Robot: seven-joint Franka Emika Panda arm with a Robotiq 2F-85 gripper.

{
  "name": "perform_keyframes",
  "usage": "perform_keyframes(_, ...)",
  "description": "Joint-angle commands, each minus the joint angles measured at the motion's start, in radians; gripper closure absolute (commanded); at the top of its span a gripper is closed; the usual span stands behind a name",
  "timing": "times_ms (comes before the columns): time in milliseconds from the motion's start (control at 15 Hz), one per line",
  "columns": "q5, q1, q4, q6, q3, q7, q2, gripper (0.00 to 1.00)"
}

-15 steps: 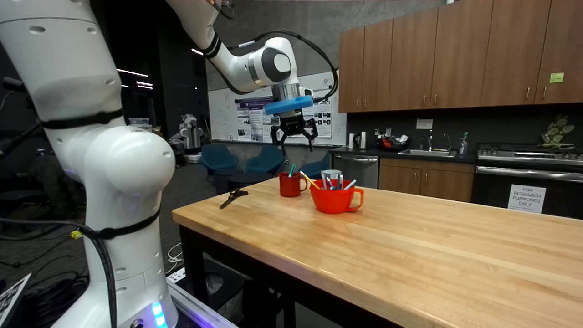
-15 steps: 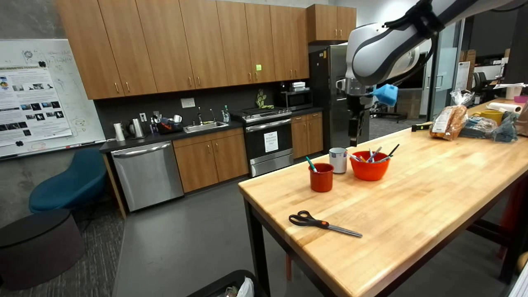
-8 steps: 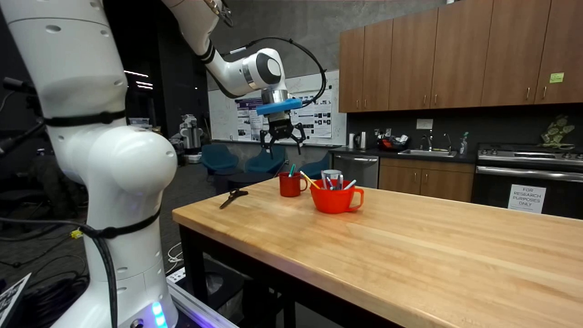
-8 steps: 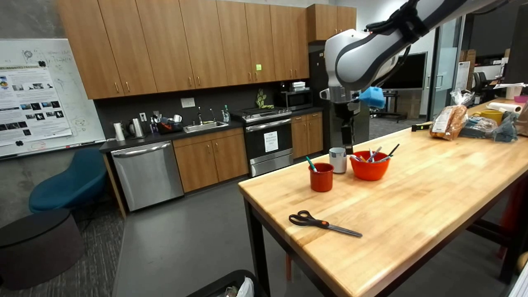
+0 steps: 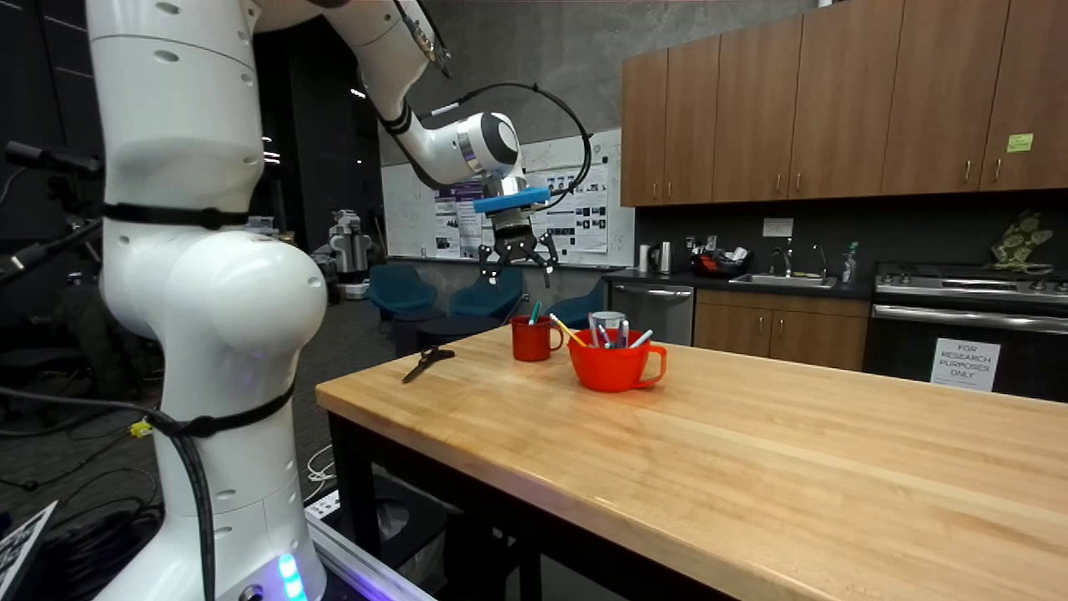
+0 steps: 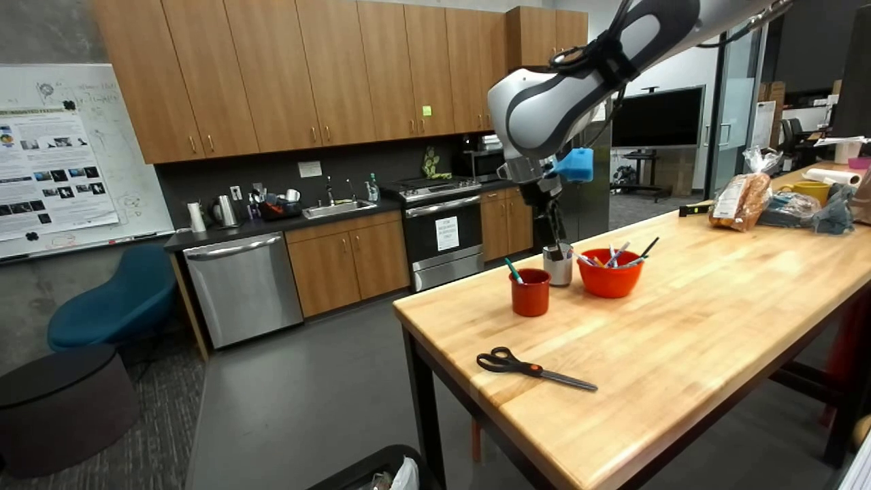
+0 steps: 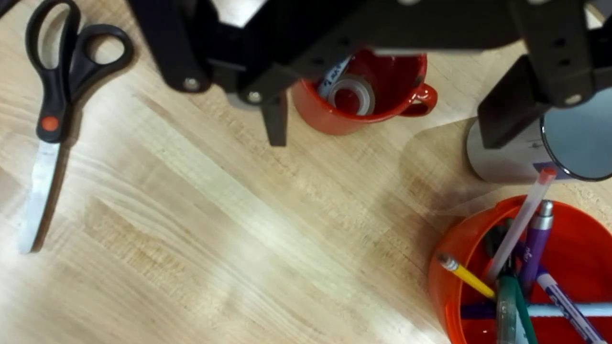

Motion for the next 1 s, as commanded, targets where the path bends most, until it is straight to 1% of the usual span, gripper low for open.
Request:
perform_keyframes(0, 0.0, 0.017, 0.121, -0.051, 0.013, 0.018, 0.091, 0.0)
perform_keyframes(333, 0.047, 0.025, 0.217, -0.046, 0.027, 0.016, 0.184, 0.0)
perform_keyframes(933, 0.098, 0.016, 0.307, -0.012, 0.027, 0.026, 0.308, 0.0)
